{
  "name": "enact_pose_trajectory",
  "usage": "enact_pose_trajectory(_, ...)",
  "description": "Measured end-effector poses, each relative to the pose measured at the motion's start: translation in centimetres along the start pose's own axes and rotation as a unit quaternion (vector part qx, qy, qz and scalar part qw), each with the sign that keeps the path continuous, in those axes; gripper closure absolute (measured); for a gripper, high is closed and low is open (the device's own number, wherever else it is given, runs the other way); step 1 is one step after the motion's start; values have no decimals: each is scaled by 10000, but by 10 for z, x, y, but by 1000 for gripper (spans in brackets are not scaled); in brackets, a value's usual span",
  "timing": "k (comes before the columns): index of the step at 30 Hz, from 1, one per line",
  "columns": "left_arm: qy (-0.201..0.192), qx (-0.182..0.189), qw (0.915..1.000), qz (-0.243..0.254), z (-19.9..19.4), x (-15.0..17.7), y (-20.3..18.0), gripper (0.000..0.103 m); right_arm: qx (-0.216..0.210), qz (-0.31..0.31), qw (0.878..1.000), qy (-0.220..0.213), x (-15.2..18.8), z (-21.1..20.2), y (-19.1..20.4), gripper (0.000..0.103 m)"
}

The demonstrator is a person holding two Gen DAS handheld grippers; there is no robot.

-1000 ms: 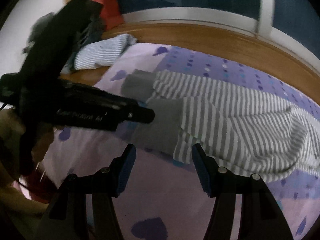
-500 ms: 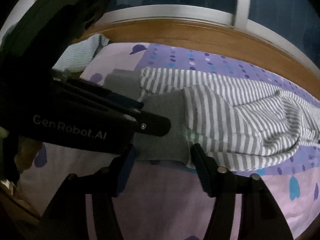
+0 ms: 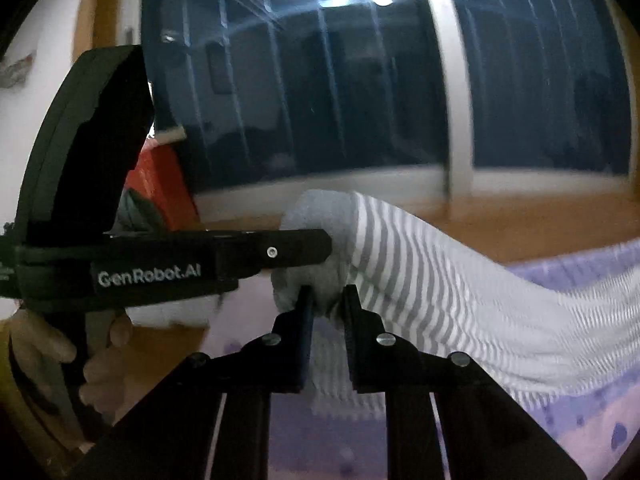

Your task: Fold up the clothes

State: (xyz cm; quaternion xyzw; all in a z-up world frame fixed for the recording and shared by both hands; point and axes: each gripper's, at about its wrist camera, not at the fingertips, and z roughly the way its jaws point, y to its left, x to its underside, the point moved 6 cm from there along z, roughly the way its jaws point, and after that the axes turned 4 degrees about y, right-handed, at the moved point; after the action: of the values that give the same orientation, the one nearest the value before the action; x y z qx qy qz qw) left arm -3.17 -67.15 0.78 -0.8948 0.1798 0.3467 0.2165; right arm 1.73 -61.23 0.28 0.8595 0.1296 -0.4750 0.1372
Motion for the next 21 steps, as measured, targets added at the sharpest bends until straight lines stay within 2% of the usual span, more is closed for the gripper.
enact_pose_trajectory(1, 184, -102, 9997, -115, 10, 8, 11, 93, -4, -108, 9999, 54, 1, 8, 6, 90)
enact_pose_trajectory(3, 649, -175, 9968, -434, 36, 35, 36, 93, -118, -162, 9985, 514, 21, 36, 15, 91)
enact_pose_trajectory(4, 928, -174, 9937, -600, 49, 53, 48, 93, -205, -116, 9970, 738, 32, 48, 17, 91)
enact_pose_trajectory(7, 1342, -50, 9867, -917, 69, 89, 67, 92, -281, -13, 9911, 1305, 66, 76, 18, 91)
enact_pose_trajectory(11, 1364, -52, 9861, -950, 65, 98, 76, 83, -327, 52, 9846, 1717, 88, 95, 18, 91)
enact_pose_trajectory(13, 1349, -239, 9864, -907, 62, 96, 80, 68, -345, 82, 9826, 1825, 90, 99, 20, 91)
enact_pose_trajectory(16, 1254, -372, 9878, -845, 52, 92, 83, 66, -294, 77, 9807, 1930, 92, 99, 23, 91)
enact_pose_trajectory(19, 1093, -493, 9895, -808, 39, 87, 88, 66, -123, -197, 9849, 1717, 88, 79, 26, 89)
enact_pose_trajectory(20, 1038, -564, 9899, -784, 35, 85, 91, 66, -26, -318, 9860, 1639, 86, 74, 26, 80)
enact_pose_trajectory(21, 1008, -603, 9901, -773, 32, 85, 93, 66, 43, -420, 9867, 1572, 84, 71, 26, 64)
